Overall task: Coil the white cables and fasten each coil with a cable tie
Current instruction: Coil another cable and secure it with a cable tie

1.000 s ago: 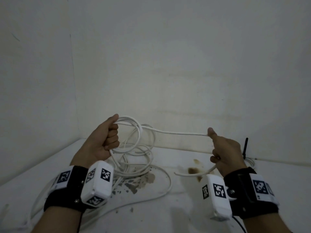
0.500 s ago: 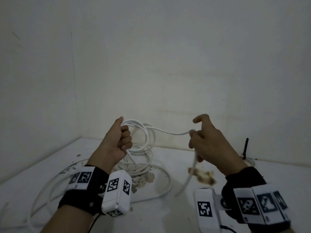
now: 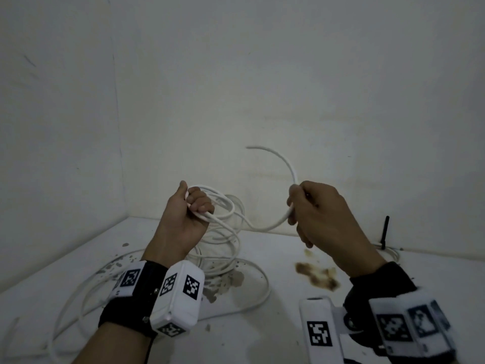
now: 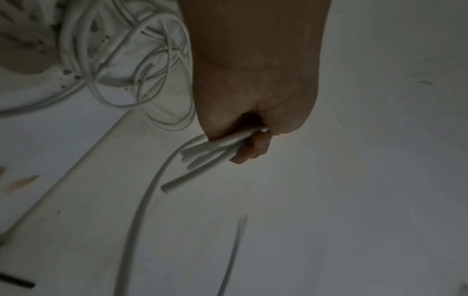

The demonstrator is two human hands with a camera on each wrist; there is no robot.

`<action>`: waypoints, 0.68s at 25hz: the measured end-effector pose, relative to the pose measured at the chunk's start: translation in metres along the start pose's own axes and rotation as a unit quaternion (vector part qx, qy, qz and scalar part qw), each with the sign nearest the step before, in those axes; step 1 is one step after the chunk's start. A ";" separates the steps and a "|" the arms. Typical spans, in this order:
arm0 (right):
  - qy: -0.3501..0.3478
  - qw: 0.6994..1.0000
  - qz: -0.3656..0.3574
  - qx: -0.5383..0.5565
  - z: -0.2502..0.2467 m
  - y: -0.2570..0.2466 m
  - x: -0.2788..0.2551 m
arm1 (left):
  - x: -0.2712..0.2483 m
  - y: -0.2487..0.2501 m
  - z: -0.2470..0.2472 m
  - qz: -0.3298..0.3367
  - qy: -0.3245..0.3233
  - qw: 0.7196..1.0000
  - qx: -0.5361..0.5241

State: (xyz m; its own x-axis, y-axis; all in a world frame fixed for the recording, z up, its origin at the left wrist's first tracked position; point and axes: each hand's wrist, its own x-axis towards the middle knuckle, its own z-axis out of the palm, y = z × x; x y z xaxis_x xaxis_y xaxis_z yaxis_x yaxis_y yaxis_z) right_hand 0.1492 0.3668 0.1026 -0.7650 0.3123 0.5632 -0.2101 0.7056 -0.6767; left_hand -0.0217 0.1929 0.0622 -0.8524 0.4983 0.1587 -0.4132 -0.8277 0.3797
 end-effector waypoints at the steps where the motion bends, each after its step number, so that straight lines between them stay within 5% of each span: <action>1: -0.044 0.995 0.026 0.081 -0.002 -0.006 -0.002 | 0.001 0.000 0.001 0.009 0.001 1.000 0.003; 5: -0.220 0.954 0.036 0.202 0.002 -0.028 -0.013 | 0.001 -0.016 0.013 0.027 0.013 0.997 0.068; 9: -0.320 0.947 0.007 -0.005 0.011 -0.025 -0.020 | -0.003 -0.031 0.019 0.036 0.028 0.996 0.082; 12: -0.292 0.955 -0.015 -0.055 0.013 -0.022 -0.021 | -0.005 -0.030 0.019 0.041 0.043 0.994 0.090; 14: -0.232 0.970 -0.005 0.072 0.018 -0.023 -0.018 | -0.011 -0.034 0.022 0.019 0.034 0.983 0.178; 17: -0.111 0.966 0.021 0.234 0.027 -0.023 -0.011 | -0.026 -0.049 0.032 -0.041 -0.041 0.930 0.364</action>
State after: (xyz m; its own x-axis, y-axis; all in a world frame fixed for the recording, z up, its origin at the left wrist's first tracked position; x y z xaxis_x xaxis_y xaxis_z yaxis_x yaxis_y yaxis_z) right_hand 0.1460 0.3295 0.0989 -0.8798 0.1535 0.4498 -0.3878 0.3152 -0.8662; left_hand 0.0310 0.2285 0.0691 -0.7887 0.5937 0.1597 -0.1235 -0.4074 0.9049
